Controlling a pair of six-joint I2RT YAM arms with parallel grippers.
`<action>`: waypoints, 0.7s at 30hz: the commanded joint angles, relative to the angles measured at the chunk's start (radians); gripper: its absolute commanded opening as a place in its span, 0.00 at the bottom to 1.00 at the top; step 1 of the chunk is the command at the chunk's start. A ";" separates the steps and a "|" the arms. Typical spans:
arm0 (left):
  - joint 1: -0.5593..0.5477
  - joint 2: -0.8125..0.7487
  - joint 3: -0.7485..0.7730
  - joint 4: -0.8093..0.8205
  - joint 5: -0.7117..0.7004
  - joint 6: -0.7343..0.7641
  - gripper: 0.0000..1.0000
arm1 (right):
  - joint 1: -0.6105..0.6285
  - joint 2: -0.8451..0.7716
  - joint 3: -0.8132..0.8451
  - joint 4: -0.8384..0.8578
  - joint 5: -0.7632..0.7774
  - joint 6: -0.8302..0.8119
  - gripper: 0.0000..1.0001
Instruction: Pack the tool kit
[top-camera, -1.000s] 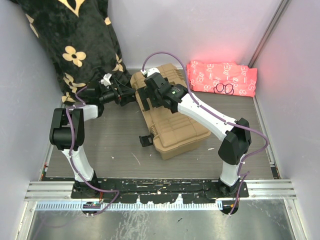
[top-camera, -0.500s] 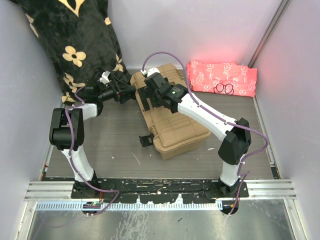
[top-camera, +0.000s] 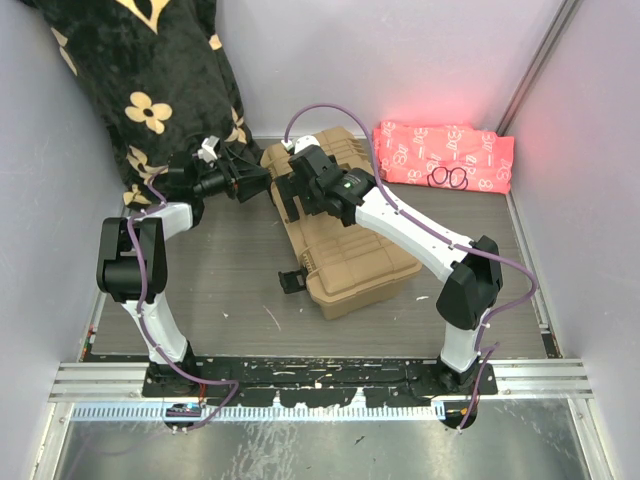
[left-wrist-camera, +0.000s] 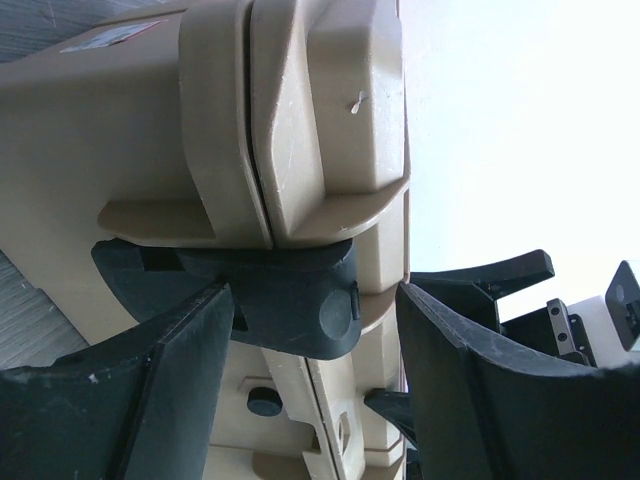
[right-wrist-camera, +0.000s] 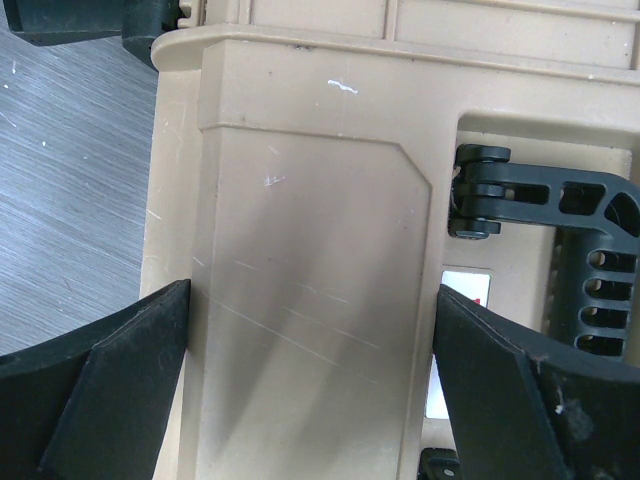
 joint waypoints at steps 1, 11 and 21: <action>0.000 -0.066 0.078 0.068 -0.006 0.002 0.66 | 0.039 0.173 -0.150 -0.385 -0.311 0.053 0.86; 0.003 -0.066 0.104 0.064 -0.005 -0.003 0.65 | 0.038 0.185 -0.132 -0.389 -0.310 0.049 0.86; 0.016 -0.075 0.168 0.034 0.014 -0.005 0.61 | 0.038 0.205 -0.112 -0.390 -0.313 0.046 0.86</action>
